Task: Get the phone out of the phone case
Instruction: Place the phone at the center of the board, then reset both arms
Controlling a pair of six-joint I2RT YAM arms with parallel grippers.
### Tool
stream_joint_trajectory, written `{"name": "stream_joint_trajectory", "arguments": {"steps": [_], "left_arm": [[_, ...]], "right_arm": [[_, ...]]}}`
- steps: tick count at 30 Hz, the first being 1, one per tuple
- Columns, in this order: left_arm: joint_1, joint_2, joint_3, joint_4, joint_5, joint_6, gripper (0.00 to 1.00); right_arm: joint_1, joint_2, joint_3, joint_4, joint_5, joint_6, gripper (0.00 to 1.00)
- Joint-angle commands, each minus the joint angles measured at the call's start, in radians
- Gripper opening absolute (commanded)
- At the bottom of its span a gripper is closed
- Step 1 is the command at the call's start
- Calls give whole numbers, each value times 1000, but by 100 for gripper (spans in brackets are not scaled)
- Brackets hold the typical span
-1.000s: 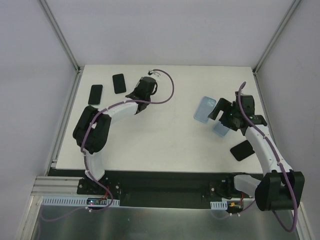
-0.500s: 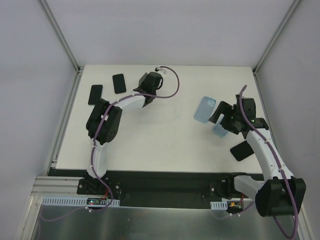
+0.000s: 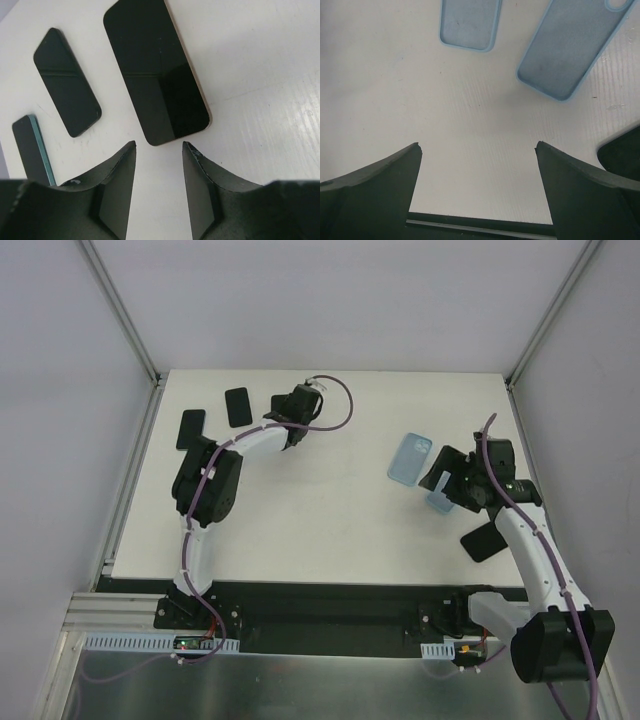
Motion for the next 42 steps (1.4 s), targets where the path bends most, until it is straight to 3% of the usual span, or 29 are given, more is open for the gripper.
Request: {"name": "stream_joint_trajectory", "arguments": {"steps": [1, 9, 17, 26, 31, 42], "left_arm": [[13, -109, -14, -69, 44, -111, 41], [16, -459, -271, -165, 218, -328, 43], [21, -863, -585, -241, 350, -484, 46], [22, -1200, -764, -395, 403, -608, 48], [22, -1289, -781, -444, 370, -627, 50], [24, -1278, -773, -468, 380, -625, 51]], "right_arm": [[-6, -42, 57, -52, 34, -21, 100], [-4, -49, 106, -163, 127, -56, 96], [-4, -46, 117, -292, 331, -93, 96], [-4, -126, 46, -302, 376, -87, 96], [-4, -184, 19, -299, 382, -82, 96], [-4, -238, 11, -319, 412, -73, 96]]}}
